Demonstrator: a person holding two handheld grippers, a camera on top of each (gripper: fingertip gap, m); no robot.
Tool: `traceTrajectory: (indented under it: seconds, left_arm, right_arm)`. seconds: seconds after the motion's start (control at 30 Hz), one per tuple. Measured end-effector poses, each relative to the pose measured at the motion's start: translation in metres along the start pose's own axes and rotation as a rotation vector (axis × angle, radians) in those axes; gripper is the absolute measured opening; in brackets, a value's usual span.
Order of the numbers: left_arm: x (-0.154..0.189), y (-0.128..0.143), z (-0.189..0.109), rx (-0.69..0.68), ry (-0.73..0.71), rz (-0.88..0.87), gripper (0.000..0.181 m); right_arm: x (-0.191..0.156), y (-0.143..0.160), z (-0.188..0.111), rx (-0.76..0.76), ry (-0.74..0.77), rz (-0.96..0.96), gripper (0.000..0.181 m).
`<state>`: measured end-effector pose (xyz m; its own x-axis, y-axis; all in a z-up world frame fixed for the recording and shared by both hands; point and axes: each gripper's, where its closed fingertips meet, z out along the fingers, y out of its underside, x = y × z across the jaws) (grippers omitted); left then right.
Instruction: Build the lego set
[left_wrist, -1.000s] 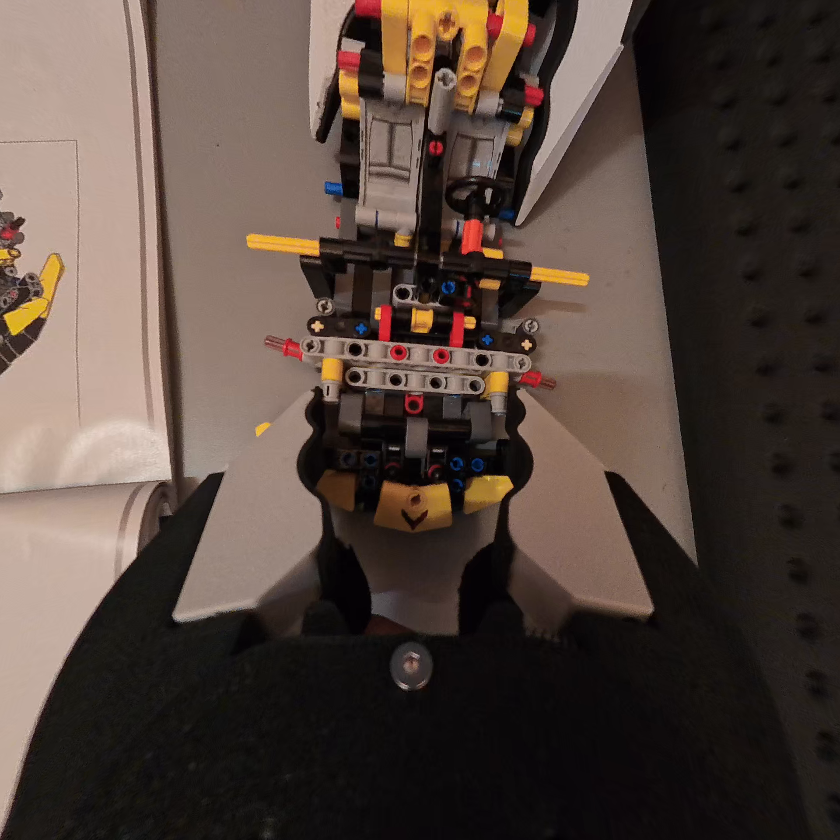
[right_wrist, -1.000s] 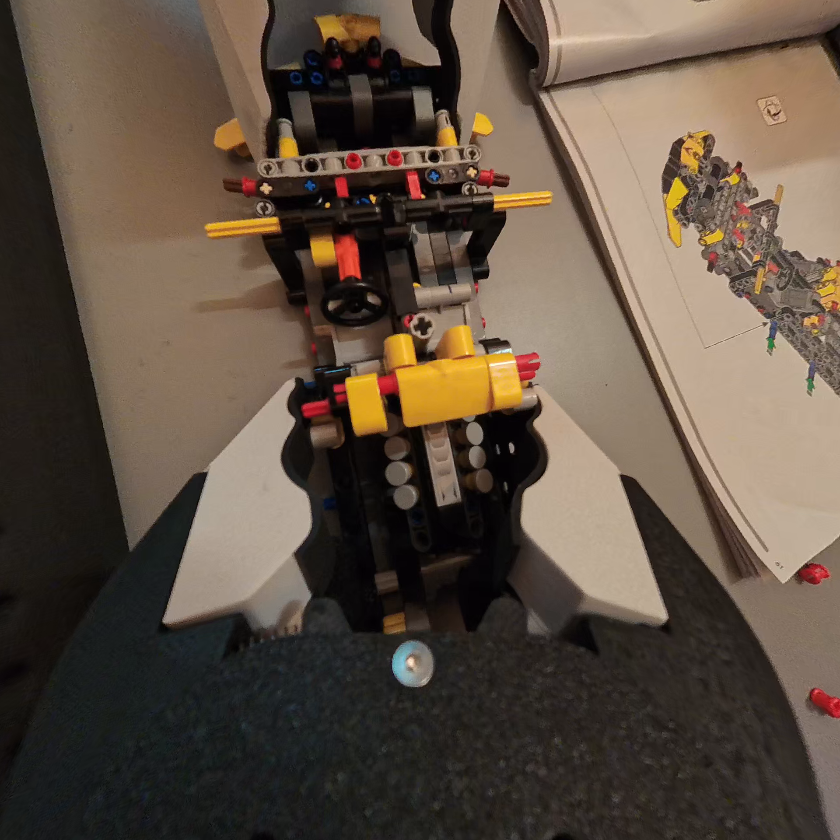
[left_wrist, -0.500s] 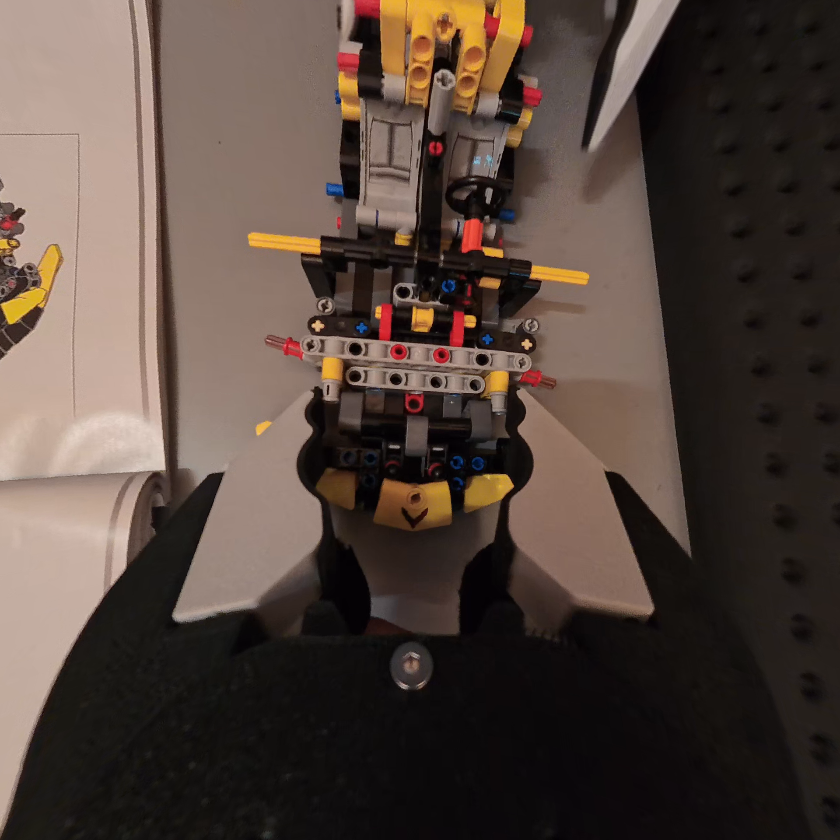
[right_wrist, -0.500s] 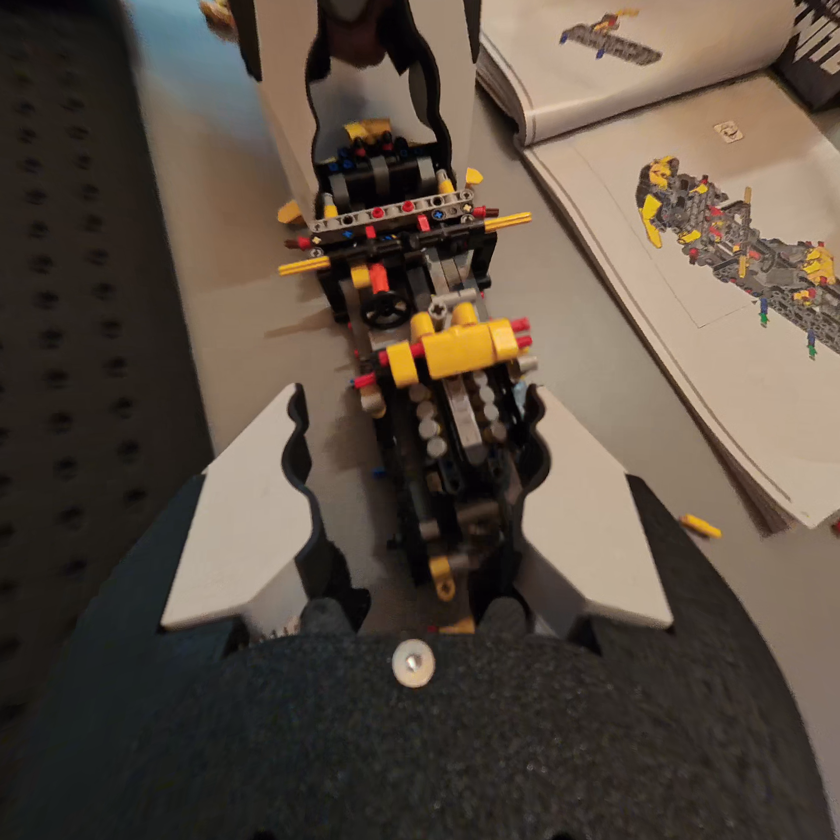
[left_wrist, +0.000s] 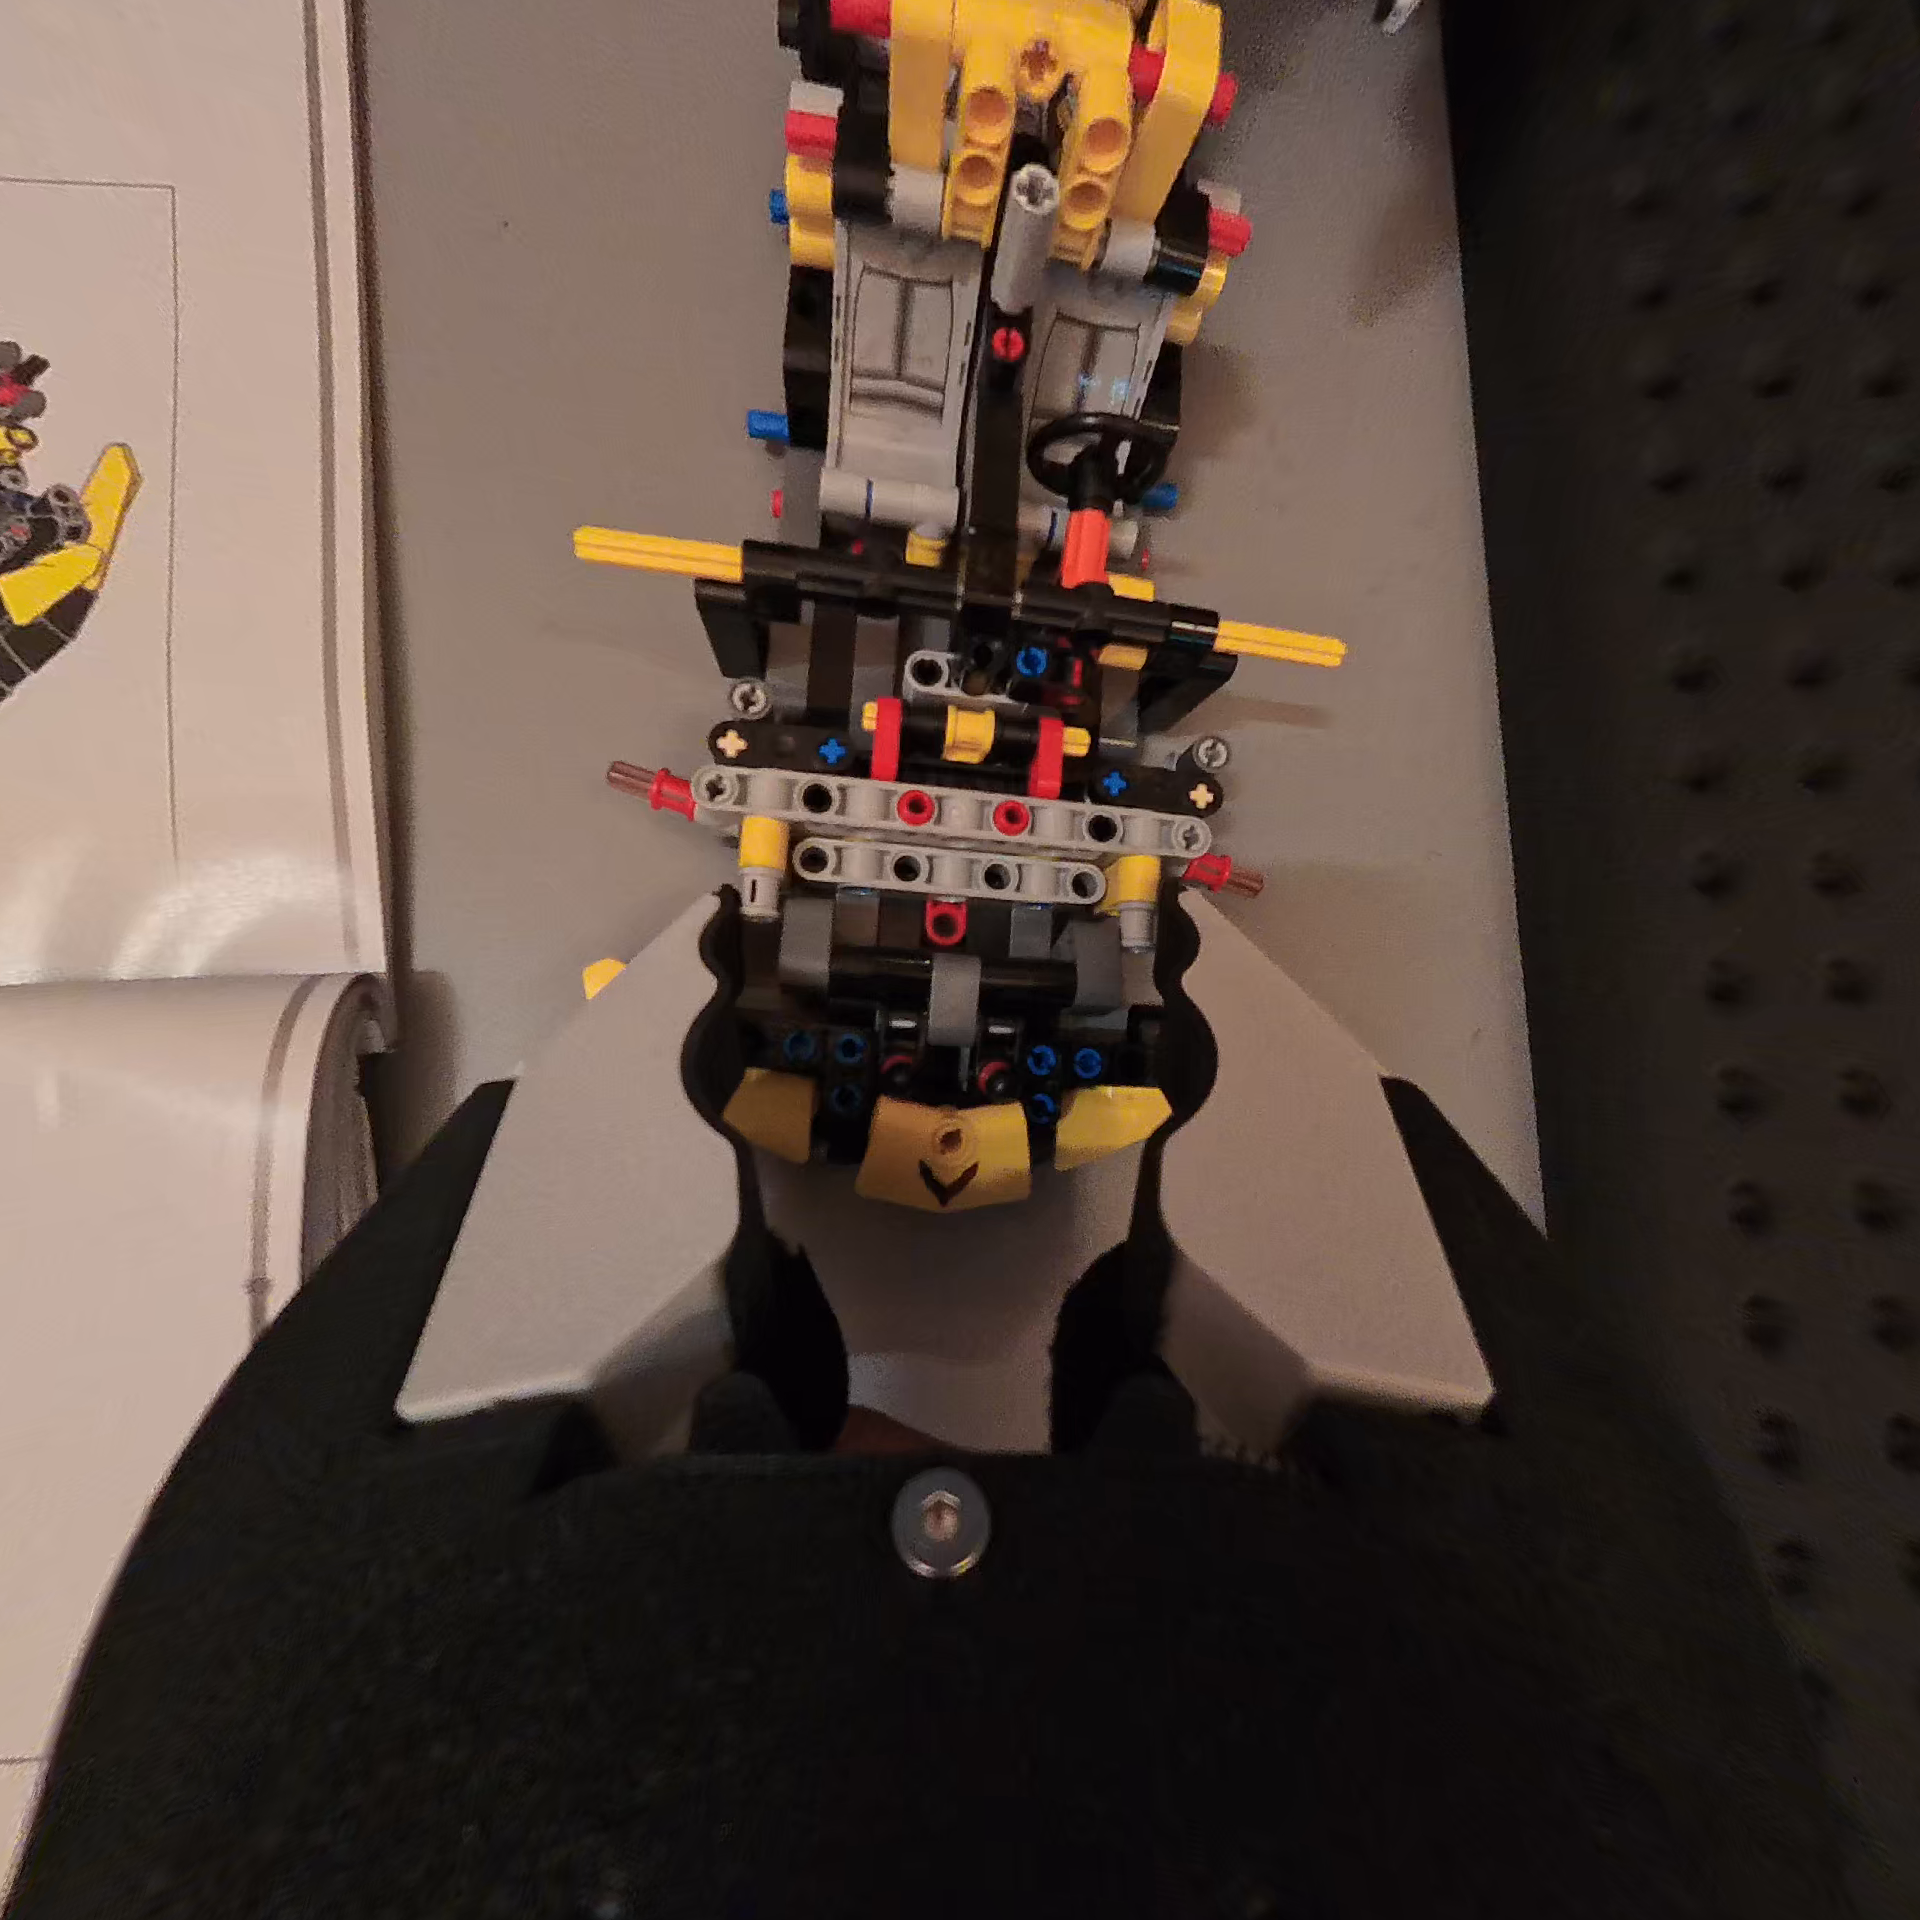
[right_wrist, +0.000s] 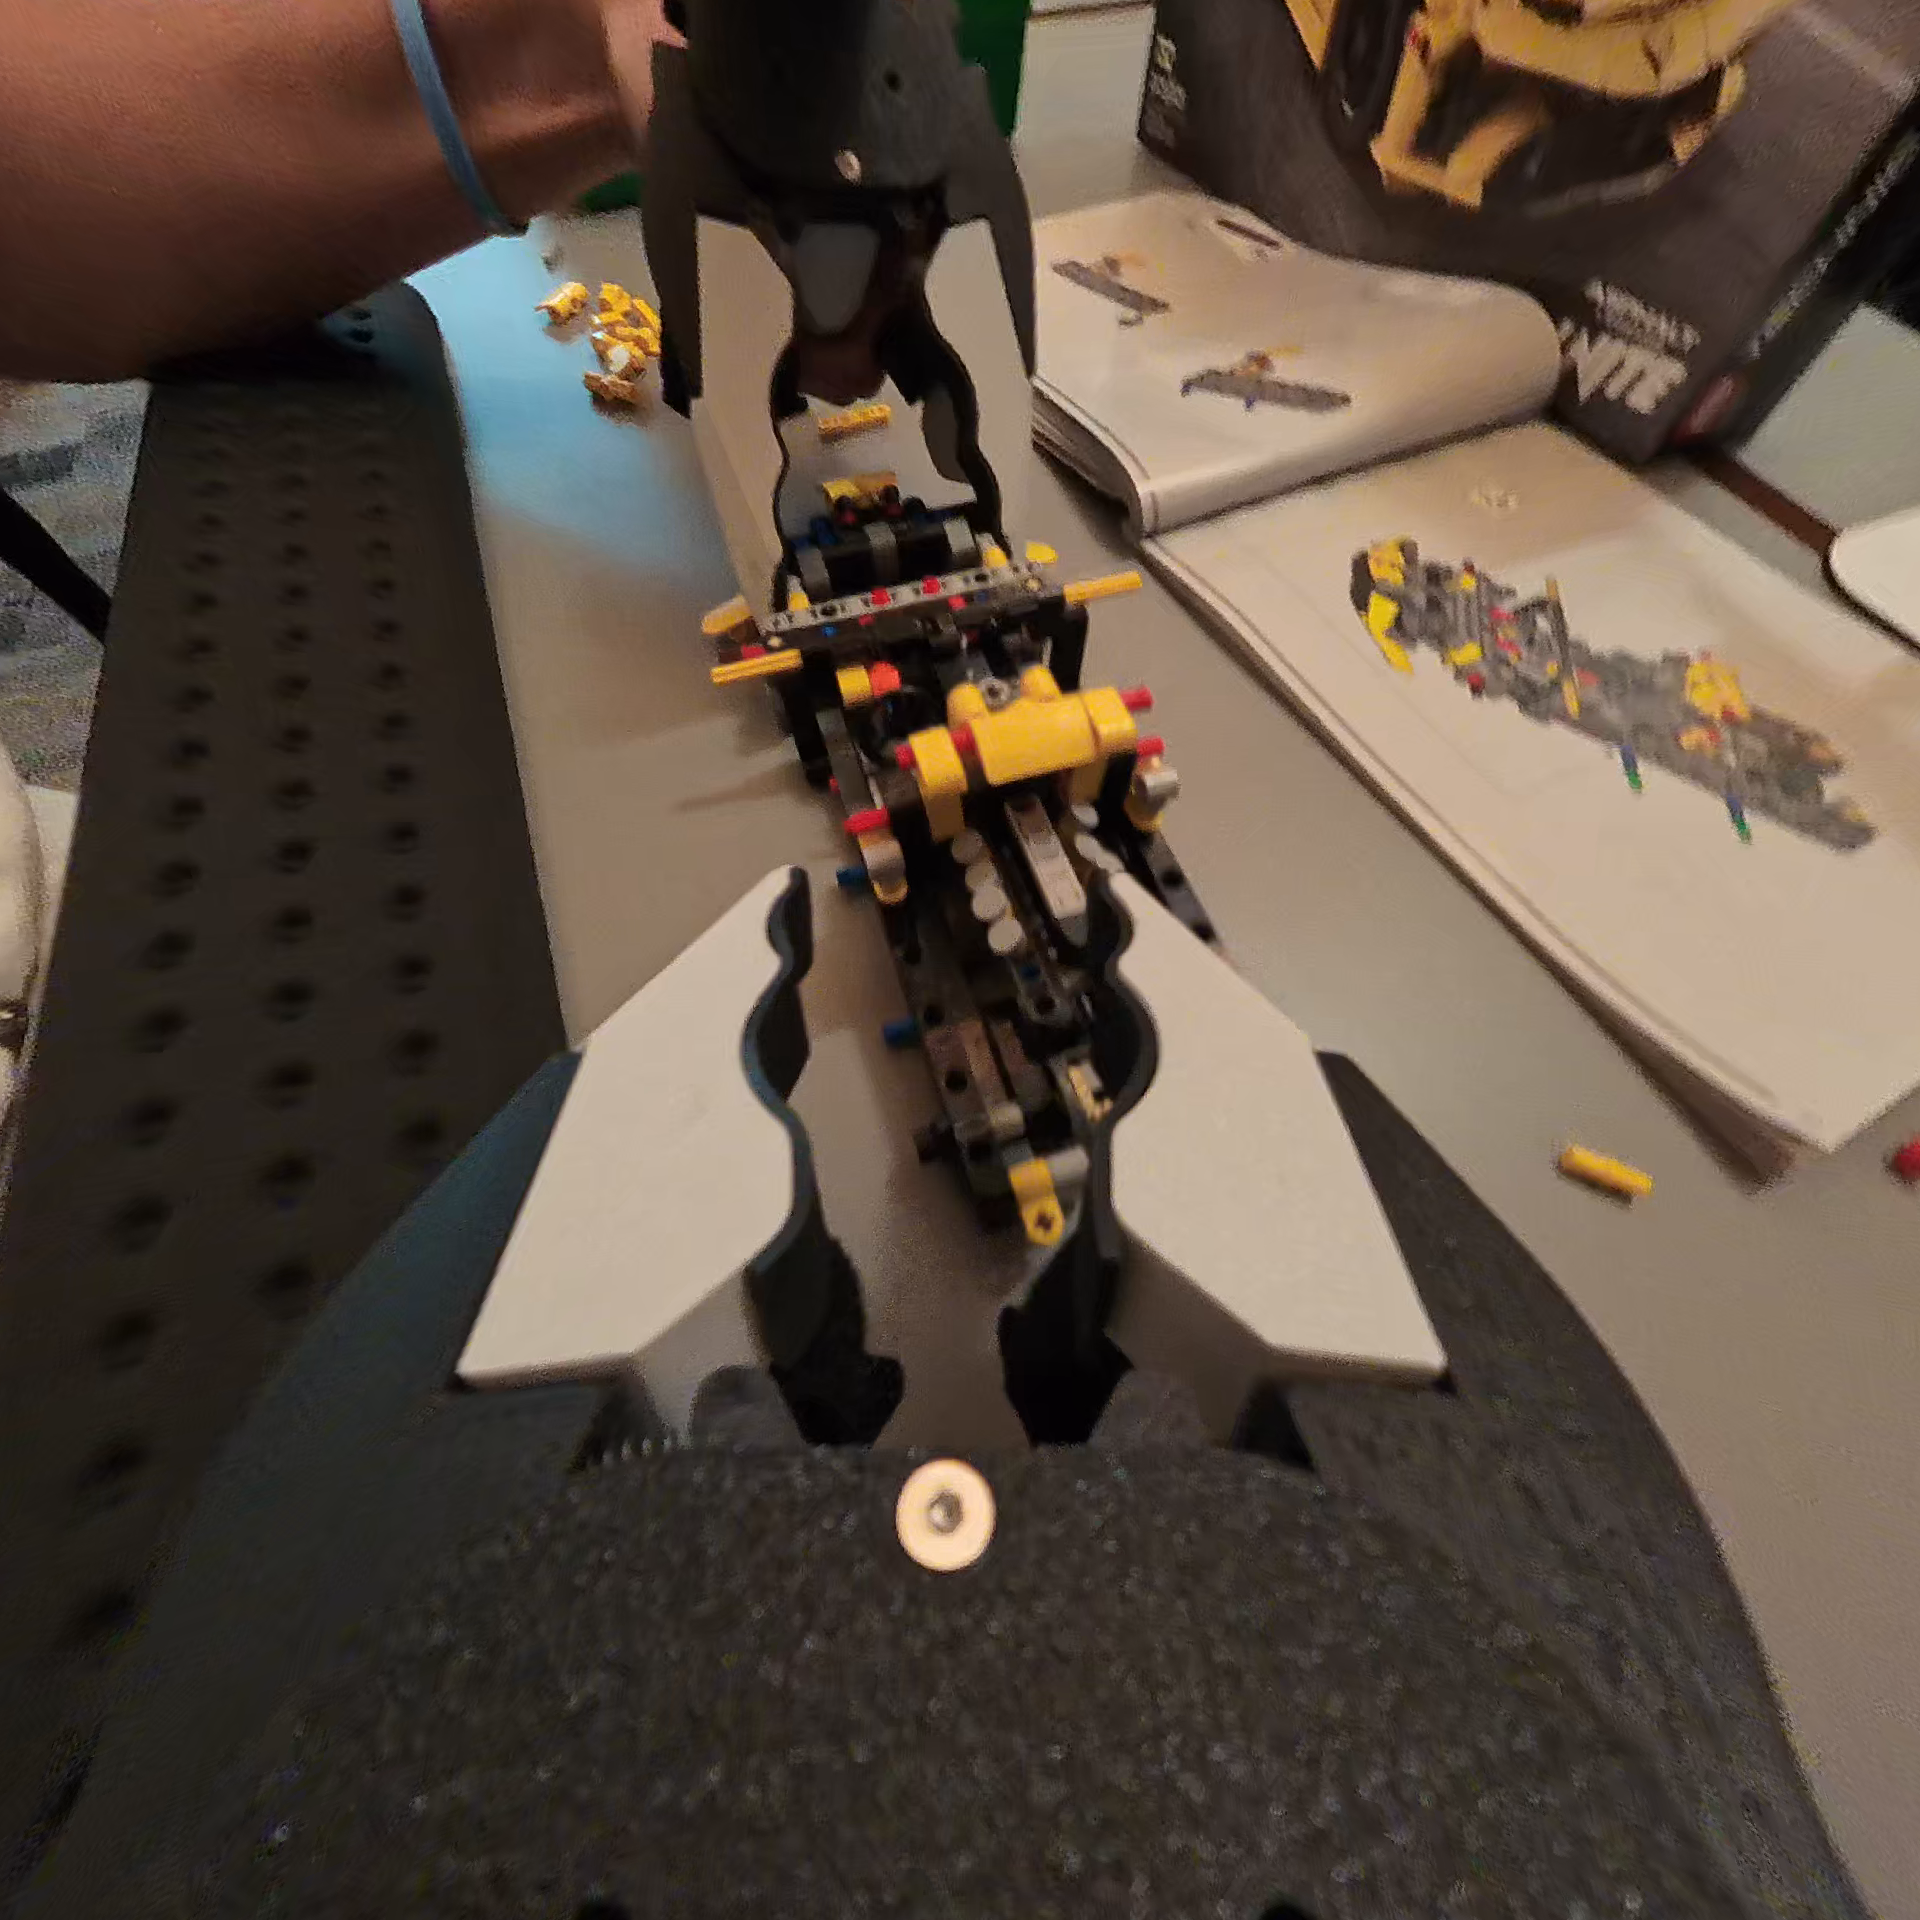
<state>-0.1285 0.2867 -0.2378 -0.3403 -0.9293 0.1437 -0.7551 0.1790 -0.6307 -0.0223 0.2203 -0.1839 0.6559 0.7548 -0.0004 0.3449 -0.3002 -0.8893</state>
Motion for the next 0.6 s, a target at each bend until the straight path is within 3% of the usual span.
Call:
traceTrajectory:
  seconds: [0.03,0.17,0.3,0.5,0.6]
  left_arm:
    - [0.0,0.0,0.0,-0.003,-0.002,-0.002,0.08]
    - [0.0,-0.001,0.001,0.008,-0.008,0.0,0.08]
    - [0.0,-0.001,0.001,0.027,-0.006,0.006,0.08]
    - [0.0,-0.001,0.001,0.022,-0.016,0.01,0.08]
    - [0.0,0.0,0.002,0.019,-0.023,0.013,0.08]
  right_arm:
    - [-0.001,-0.002,0.005,0.003,-0.008,-0.024,0.048]
    - [-0.005,-0.006,0.015,0.009,-0.027,-0.059,0.034]
    - [0.012,-0.024,0.008,0.098,0.068,-0.164,0.029]
    - [0.014,-0.024,0.02,0.087,-0.088,-0.188,0.056]
    - [0.013,-0.019,0.021,0.075,-0.135,-0.188,0.06]
